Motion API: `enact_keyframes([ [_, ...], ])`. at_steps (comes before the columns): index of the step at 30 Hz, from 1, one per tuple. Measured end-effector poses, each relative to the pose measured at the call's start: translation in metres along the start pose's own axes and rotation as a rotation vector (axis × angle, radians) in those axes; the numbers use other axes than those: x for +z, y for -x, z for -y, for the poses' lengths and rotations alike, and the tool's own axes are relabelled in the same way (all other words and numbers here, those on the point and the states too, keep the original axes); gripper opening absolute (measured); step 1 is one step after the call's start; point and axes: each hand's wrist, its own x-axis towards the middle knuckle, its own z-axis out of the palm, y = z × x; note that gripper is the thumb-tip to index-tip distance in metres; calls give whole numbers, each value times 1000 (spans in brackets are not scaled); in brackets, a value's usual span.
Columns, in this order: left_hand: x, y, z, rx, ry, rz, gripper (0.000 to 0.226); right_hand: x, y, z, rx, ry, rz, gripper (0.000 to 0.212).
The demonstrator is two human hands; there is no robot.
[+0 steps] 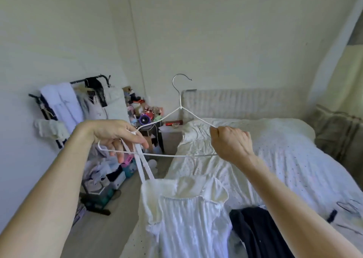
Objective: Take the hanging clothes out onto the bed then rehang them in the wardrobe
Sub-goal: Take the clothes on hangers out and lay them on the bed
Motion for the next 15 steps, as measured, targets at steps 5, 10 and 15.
enact_keyframes([
  [5, -33, -31, 20, -32, -40, -174, 20, 42, -42, 20, 16, -27, 33, 43],
  [10, -22, -154, 89, 34, -156, -415, 21, 152, -65, -15, 117, 6, 252, 49],
  [15, 2, -301, 168, 72, -52, -451, 22, 263, -92, -58, 216, 73, 383, 48],
])
